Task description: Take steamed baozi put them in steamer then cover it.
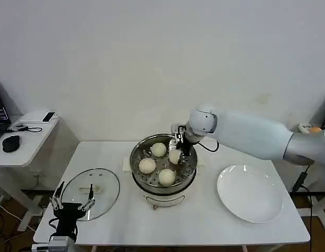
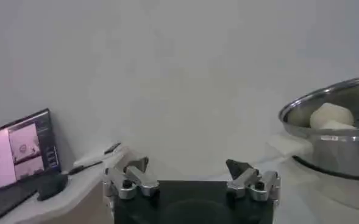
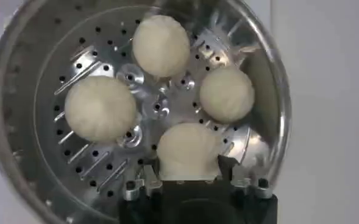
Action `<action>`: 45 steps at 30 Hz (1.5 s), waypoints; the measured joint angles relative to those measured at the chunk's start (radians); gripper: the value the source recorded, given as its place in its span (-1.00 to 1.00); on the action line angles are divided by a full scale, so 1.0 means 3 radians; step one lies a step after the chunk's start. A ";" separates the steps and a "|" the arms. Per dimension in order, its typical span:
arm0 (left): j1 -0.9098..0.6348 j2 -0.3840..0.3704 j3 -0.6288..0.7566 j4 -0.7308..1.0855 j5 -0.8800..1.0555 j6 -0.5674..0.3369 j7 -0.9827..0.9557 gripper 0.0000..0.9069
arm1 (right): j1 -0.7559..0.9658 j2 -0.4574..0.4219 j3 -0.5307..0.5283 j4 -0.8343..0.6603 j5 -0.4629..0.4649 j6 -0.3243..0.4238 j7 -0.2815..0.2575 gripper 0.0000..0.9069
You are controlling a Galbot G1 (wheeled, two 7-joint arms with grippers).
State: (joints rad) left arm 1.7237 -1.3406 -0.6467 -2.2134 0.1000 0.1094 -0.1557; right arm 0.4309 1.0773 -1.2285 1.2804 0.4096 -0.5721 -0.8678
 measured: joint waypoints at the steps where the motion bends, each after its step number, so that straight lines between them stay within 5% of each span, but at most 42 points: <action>1: -0.0001 0.0000 0.0000 0.0002 0.0000 0.0000 0.0000 1.00 | -0.0009 0.0001 0.0004 -0.0007 -0.0006 -0.0003 0.0004 0.44; 3: -0.0002 0.0001 0.0000 0.0002 -0.0001 -0.0001 0.0000 1.00 | -0.0028 0.0002 0.0020 -0.0017 -0.0010 -0.0003 0.0021 1.00; 19: -0.0018 0.0000 0.0043 0.0021 0.0001 -0.0001 -0.0001 1.00 | 0.0011 -0.0248 0.0241 0.0278 0.0117 -0.0028 0.0249 1.00; 28: -0.0063 -0.0022 0.0106 0.0065 0.0029 -0.0008 -0.0004 1.00 | -0.0294 -0.0730 0.0713 0.0843 0.0244 0.0081 0.0789 1.00; 38: -0.0078 -0.0017 0.0152 0.0140 0.0077 -0.0033 -0.0017 1.00 | -0.2024 -0.1094 0.2393 0.1593 -0.0058 0.0749 0.1846 1.00; 45: -0.0108 -0.0025 0.0190 0.0217 0.0145 -0.0078 -0.0034 1.00 | -0.3563 -0.0771 0.3921 0.1869 -0.0563 0.1400 0.2211 1.00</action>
State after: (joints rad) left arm 1.6913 -1.3480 -0.5897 -2.1485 0.1436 0.0861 -0.1659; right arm -0.6381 0.8459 -0.0521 1.8411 0.2405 -0.1521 -0.2045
